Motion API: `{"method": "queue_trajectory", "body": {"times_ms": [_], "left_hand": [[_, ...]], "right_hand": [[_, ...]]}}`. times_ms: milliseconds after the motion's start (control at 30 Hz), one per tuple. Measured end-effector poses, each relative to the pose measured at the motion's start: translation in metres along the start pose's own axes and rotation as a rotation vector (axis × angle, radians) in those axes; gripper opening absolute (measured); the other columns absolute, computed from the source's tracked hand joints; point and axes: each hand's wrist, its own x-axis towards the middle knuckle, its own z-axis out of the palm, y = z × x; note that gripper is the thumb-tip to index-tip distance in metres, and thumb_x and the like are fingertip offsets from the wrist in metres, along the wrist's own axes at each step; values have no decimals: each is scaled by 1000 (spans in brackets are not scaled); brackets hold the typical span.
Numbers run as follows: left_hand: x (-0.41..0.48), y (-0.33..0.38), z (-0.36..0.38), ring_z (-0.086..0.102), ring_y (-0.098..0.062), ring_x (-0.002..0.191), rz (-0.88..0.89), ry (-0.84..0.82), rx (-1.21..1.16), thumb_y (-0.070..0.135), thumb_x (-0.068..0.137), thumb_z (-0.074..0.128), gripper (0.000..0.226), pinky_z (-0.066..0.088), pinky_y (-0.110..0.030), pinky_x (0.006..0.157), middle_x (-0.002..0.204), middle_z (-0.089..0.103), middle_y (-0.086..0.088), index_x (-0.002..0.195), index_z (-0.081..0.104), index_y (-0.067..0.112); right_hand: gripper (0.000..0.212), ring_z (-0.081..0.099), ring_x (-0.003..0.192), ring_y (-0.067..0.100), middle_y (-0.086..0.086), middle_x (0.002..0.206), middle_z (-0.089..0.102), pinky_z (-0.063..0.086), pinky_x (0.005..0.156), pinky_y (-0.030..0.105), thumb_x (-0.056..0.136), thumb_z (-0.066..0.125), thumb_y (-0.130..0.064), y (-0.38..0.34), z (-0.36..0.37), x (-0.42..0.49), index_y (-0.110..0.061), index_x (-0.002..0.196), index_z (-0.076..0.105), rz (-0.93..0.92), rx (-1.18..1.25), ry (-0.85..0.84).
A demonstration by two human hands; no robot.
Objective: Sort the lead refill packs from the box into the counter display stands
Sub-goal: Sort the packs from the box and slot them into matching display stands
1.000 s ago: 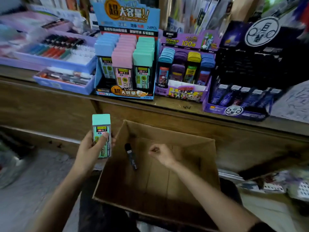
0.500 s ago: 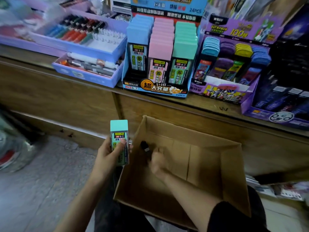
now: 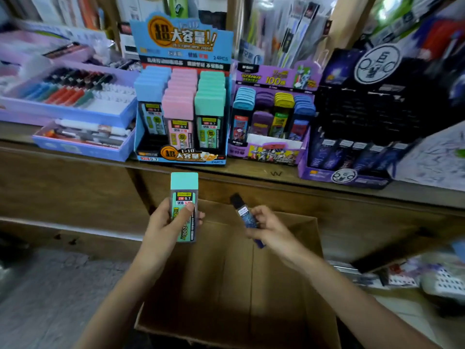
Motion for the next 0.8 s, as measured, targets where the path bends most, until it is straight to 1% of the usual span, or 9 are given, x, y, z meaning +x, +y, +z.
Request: {"method": "queue_trajectory", "body": {"times_ms": [100, 167, 267, 367, 433, 500, 633, 733, 800], "left_hand": [[3, 16, 24, 70, -15, 81, 42, -53, 8, 32, 86, 55, 29, 53, -34, 75, 89, 74, -3, 113, 57, 20], [4, 26, 39, 70, -14, 80, 66, -89, 21, 35, 84, 56, 34, 54, -30, 71, 88, 74, -2, 114, 56, 21], [4, 38, 58, 70, -13, 78, 102, -122, 17, 36, 83, 56, 32, 56, -25, 65, 87, 74, -2, 112, 57, 23], [4, 47, 74, 70, -13, 75, 117, -135, -5, 34, 82, 56, 30, 56, -22, 62, 86, 74, -2, 109, 58, 23], [3, 51, 83, 70, -12, 73, 123, -151, -11, 34, 80, 56, 30, 55, -21, 60, 85, 74, -2, 109, 58, 25], [2, 54, 90, 70, -11, 74, 121, -167, -4, 36, 79, 56, 31, 54, -19, 59, 86, 74, 0, 109, 57, 26], [1, 59, 101, 70, -13, 75, 133, -179, 33, 37, 80, 55, 34, 54, -21, 59, 87, 74, -2, 111, 57, 23], [2, 60, 105, 69, -13, 73, 144, -175, 42, 36, 80, 56, 33, 54, -20, 58, 86, 74, -3, 110, 58, 23], [2, 60, 107, 70, -12, 73, 138, -172, 45, 36, 80, 56, 32, 54, -19, 58, 86, 74, -2, 109, 58, 24]], "right_hand": [[17, 63, 77, 9, -6, 89, 67, 50, 67, 20, 92, 55, -15, -25, -39, -28, -21, 108, 55, -44, 160, 112], [15, 62, 66, 6, -4, 84, 67, 47, 58, 17, 96, 50, -26, -37, -64, -43, -21, 107, 58, -60, 165, 200], [18, 62, 63, -1, -3, 81, 67, 46, 56, 14, 95, 51, -16, -44, -99, -62, -15, 110, 61, -108, 98, 223], [21, 64, 69, 5, -1, 79, 71, 48, 59, 15, 92, 54, -14, -47, -129, -79, -12, 111, 63, -173, 134, 244], [18, 66, 83, 15, 2, 87, 72, 52, 73, 26, 89, 57, -16, -52, -152, -84, -15, 104, 65, -261, 148, 348], [9, 68, 87, 20, 3, 90, 72, 55, 76, 33, 88, 59, -14, -59, -175, -84, -18, 95, 63, -365, 175, 437], [14, 65, 85, 15, -2, 87, 63, 56, 71, 20, 86, 63, -9, -66, -211, -72, -22, 86, 60, -478, 134, 623], [14, 61, 86, 7, -8, 86, 60, 53, 73, 15, 85, 65, -8, -60, -219, -58, -21, 85, 59, -517, -62, 643], [13, 61, 79, -5, -11, 85, 63, 48, 69, 8, 82, 69, -9, -55, -219, -51, -18, 88, 61, -525, -168, 651]]}}
